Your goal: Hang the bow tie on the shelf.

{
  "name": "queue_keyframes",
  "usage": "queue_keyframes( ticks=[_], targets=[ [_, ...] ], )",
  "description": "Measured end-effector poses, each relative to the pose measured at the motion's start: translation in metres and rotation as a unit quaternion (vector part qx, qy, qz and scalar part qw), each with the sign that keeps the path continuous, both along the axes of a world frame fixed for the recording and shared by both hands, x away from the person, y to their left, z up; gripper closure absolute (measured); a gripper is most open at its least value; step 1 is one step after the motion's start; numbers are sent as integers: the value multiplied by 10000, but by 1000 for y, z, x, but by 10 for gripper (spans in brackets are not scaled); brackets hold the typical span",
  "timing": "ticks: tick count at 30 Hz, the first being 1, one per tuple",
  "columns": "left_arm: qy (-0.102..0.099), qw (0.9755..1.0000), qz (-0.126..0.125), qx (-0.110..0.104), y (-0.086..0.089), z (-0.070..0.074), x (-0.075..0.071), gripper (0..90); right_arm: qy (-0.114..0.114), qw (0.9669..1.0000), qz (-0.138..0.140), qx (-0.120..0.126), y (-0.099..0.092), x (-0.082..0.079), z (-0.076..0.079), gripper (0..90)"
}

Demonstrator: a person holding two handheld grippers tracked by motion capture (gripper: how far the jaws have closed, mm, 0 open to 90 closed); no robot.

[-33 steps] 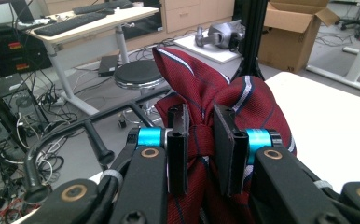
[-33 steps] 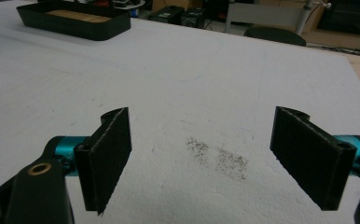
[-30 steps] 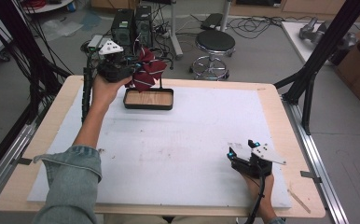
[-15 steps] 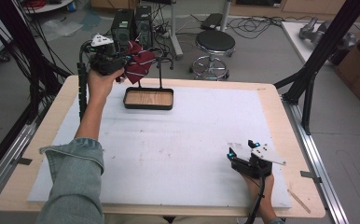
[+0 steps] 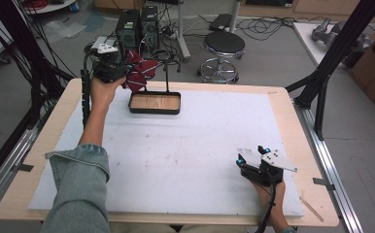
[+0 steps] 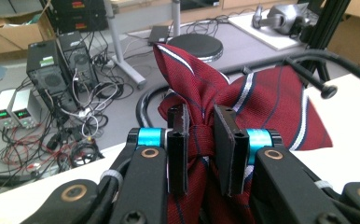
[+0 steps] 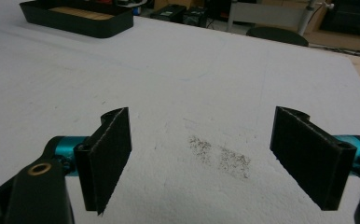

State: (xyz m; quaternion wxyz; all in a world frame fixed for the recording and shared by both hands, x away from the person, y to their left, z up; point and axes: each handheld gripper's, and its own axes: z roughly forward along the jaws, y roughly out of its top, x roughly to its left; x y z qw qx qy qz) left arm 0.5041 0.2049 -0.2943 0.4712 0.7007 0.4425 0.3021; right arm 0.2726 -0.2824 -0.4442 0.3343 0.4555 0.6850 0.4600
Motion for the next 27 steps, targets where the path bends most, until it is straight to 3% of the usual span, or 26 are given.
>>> queue_keyframes(
  ticks=[9, 15, 21, 27],
  targets=[
    [91, 9999, -111, 9, 0, -21, -5, 751, -8, 10000, -13, -30, 1, 0, 0, 196],
    [270, 9995, -81, 157, 1, -32, -4, 745, -5, 10000, 13, -58, 1, 0, 0, 196],
    [443, 9978, -101, 484, -5, -45, 0, 740, 4, 10000, 17, -93, 2, 0, -1, 196],
    [547, 9967, -101, 594, -9, -51, 3, 720, -10, 9999, 14, -99, 1, 1, -1, 196]
  ],
)
